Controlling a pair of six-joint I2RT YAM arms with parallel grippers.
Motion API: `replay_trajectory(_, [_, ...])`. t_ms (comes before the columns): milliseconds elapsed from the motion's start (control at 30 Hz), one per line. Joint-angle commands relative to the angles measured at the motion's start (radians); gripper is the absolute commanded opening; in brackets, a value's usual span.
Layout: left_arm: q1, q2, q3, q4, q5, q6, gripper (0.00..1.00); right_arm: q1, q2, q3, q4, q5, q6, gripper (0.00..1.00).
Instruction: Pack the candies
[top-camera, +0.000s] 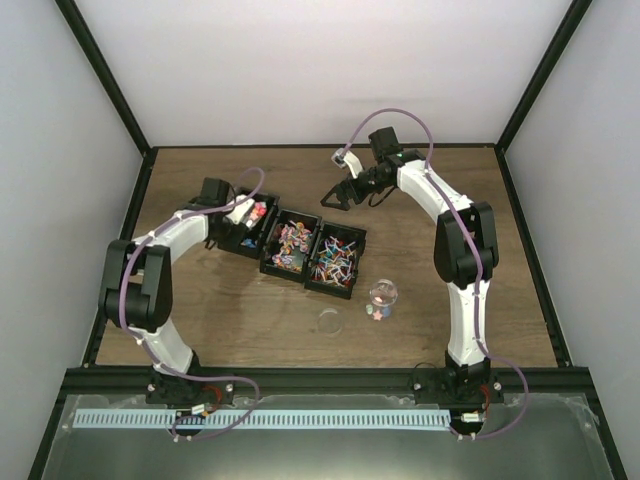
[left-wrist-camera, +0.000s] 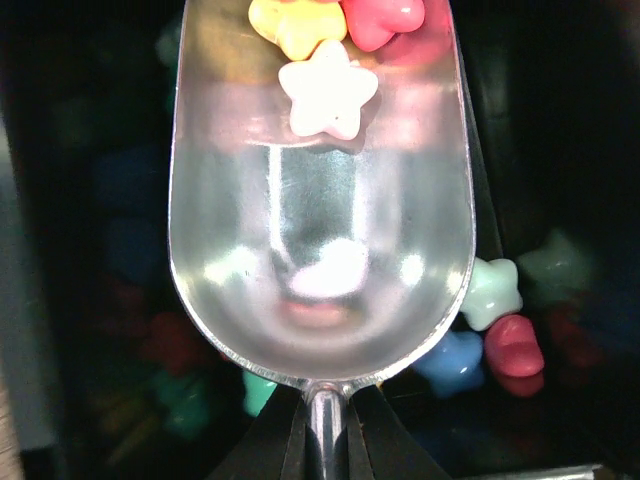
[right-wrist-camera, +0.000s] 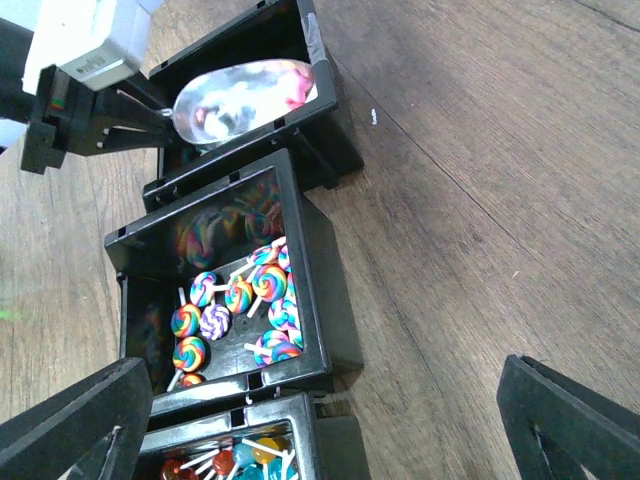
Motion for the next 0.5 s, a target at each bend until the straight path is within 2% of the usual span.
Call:
replay_trajectory(0, [0.027,-0.040,-0.019,0.070,0.040,-0.006,0.04,0.001,-0.034,0.018,-0.013,-0.003,-0.008,0.97])
replay_trajectory(467, [0.065,-0.141,-0.095,0.073,0.077,0.053,0.04,0.000,-0.026,0.040,-0.033,-0.002,-0.016,0.97])
